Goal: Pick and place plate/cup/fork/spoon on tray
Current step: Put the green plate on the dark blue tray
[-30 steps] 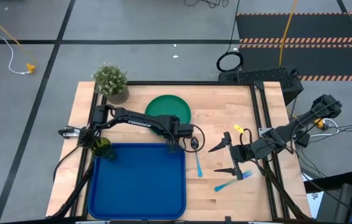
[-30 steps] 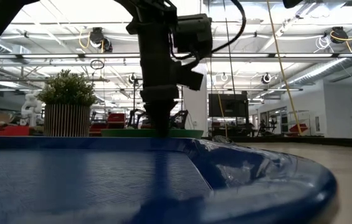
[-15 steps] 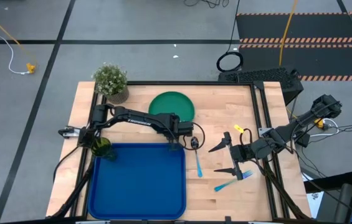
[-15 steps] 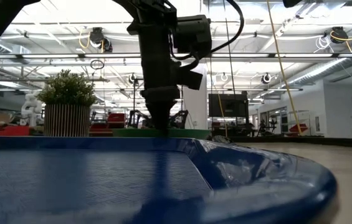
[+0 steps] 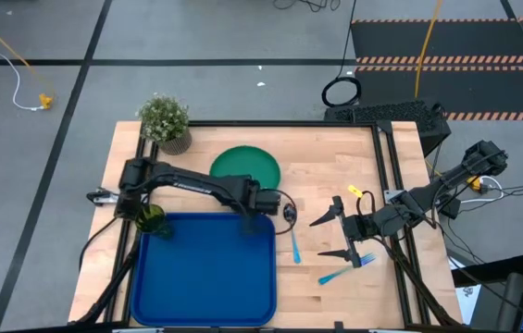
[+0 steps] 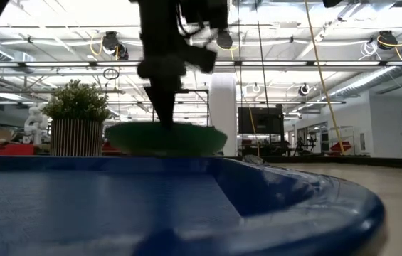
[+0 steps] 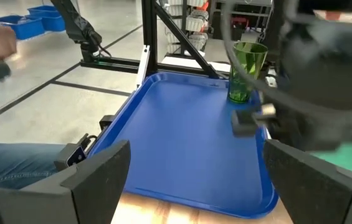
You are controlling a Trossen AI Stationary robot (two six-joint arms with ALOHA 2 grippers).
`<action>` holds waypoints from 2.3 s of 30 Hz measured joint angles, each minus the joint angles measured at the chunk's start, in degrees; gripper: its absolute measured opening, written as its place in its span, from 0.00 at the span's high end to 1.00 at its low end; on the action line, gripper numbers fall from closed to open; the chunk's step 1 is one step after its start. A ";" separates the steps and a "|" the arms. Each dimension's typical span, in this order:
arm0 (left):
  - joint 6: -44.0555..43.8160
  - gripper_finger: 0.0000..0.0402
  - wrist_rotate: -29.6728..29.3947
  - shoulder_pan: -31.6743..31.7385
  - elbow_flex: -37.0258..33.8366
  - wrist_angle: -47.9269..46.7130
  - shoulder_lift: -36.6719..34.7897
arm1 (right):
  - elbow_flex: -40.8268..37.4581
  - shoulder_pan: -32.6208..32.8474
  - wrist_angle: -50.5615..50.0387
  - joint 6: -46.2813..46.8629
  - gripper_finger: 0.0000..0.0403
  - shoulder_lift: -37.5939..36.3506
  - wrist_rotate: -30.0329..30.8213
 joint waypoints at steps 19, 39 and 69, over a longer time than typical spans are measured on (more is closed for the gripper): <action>-15.91 0.98 -1.57 -24.49 0.11 2.26 -14.05 | 0.00 0.02 -1.88 6.38 0.11 0.00 -0.18; -26.01 0.98 -5.17 -41.99 0.07 15.03 -13.18 | -12.09 7.53 21.49 20.64 0.11 0.17 6.46; -34.29 0.98 0.54 -43.57 0.07 2.47 -2.81 | -12.09 12.76 22.32 21.46 0.11 3.21 14.05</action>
